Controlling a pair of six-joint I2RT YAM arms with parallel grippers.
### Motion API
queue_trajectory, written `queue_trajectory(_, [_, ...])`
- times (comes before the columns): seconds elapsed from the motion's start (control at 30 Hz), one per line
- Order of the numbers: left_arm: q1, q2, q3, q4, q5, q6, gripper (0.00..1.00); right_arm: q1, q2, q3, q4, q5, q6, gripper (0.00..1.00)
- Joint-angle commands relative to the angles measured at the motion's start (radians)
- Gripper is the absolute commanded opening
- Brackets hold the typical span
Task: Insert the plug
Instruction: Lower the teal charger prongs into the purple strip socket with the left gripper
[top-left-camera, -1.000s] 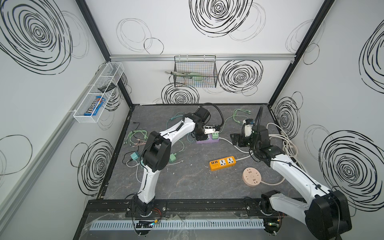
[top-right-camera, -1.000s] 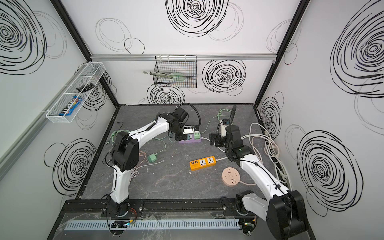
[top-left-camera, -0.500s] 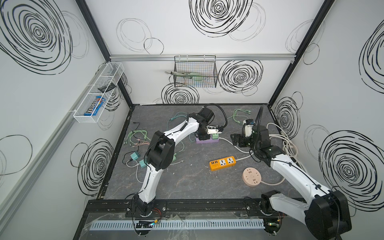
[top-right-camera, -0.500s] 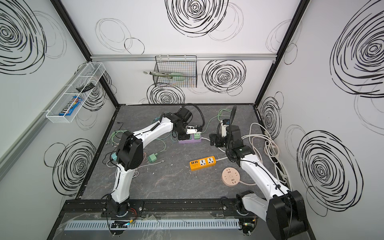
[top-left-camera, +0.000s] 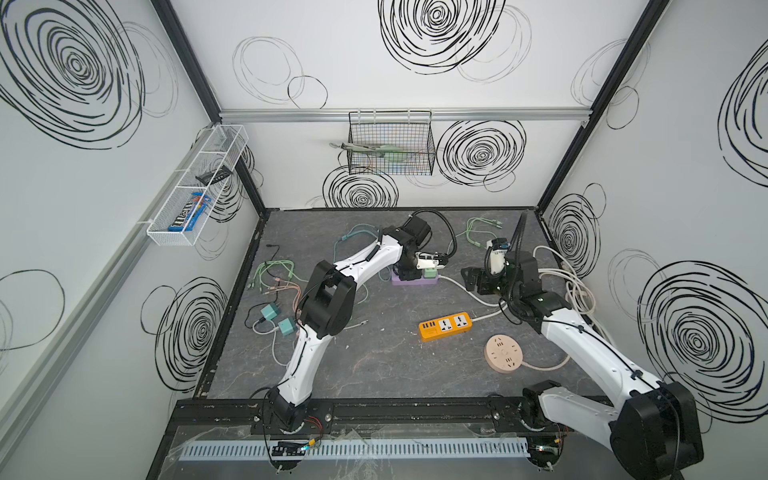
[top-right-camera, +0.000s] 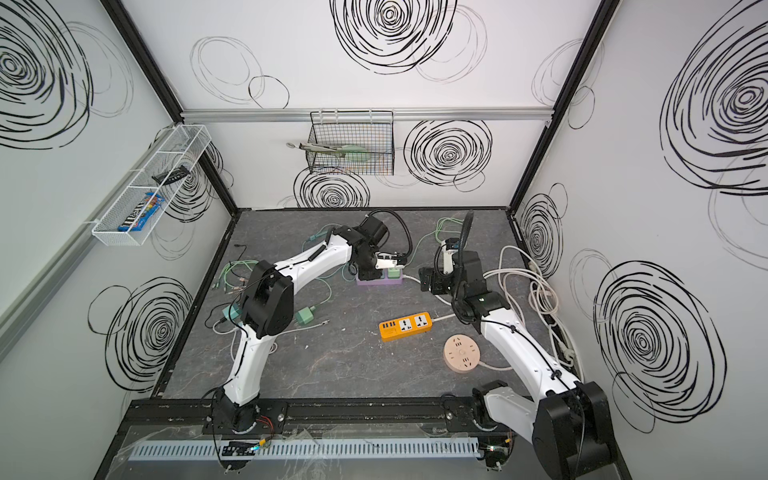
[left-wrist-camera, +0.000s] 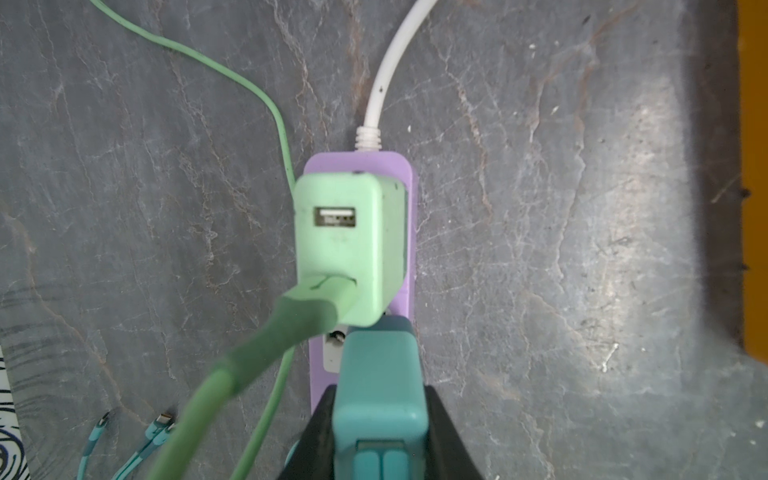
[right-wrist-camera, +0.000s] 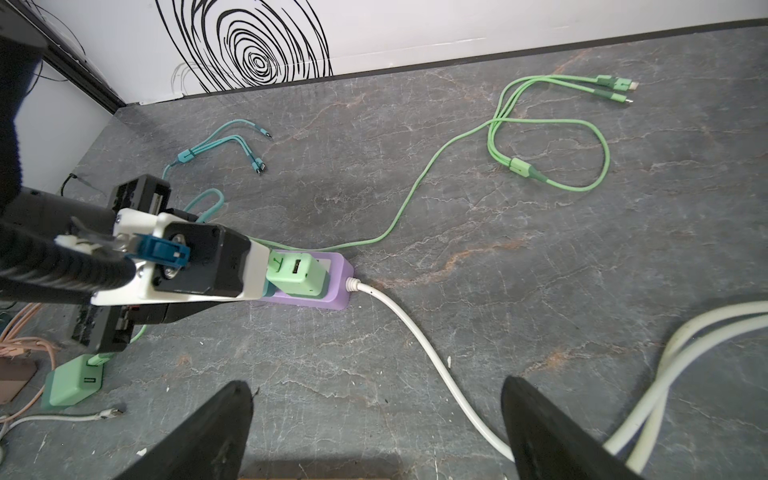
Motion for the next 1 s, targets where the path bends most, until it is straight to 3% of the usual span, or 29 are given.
queue_trajectory(0.0, [-0.020,0.059,0.055,-0.078,-0.003,0.046,0.00,-0.005,-0.020,0.012,-0.019,-0.005,0.000,0.97])
queue_trajectory(0.23, [-0.006,0.207,0.258,-0.251,0.042,0.066,0.00,-0.006,-0.019,0.002,-0.029,-0.019,0.005,0.97])
queue_trajectory(0.5, [0.004,0.352,0.373,-0.348,0.089,0.068,0.00,-0.006,0.004,-0.020,-0.004,-0.068,0.021,0.97])
queue_trajectory(0.97, [0.018,0.476,0.359,-0.321,0.098,0.077,0.00,-0.007,0.161,0.036,-0.012,-0.179,0.064,0.97])
